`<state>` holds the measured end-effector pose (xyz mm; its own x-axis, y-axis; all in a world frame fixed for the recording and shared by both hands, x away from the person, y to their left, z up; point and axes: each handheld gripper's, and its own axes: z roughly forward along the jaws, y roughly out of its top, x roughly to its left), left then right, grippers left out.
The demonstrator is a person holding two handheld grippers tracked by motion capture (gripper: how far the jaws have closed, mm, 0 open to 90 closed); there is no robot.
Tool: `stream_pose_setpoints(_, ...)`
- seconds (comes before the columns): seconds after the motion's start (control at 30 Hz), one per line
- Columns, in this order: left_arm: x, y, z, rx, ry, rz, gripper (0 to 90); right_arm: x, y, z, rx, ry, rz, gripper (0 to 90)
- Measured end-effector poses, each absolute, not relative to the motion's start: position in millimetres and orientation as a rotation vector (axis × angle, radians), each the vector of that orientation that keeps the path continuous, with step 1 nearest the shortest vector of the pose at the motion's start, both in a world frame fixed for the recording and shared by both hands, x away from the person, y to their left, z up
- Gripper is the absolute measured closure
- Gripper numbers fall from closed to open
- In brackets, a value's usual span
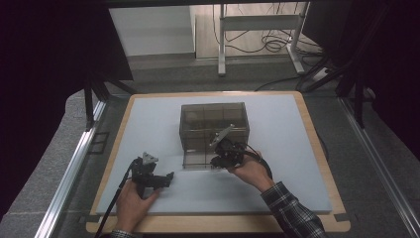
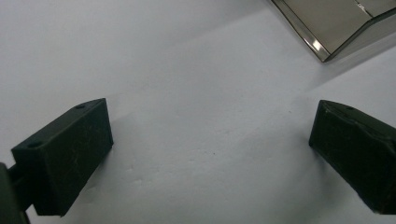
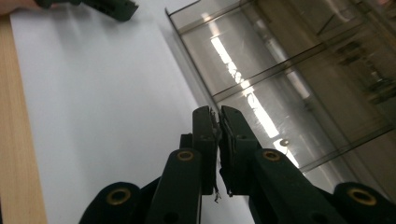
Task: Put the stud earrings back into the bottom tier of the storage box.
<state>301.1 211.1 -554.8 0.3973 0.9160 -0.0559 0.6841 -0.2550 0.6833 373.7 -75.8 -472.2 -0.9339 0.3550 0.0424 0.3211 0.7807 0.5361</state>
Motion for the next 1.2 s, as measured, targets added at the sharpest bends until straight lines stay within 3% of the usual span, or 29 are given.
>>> stream_pose_setpoints(1.2,301,211,-555,2.03,1.364,0.469,0.0,411,-70,-510,0.659,2.79,0.847,83.1)
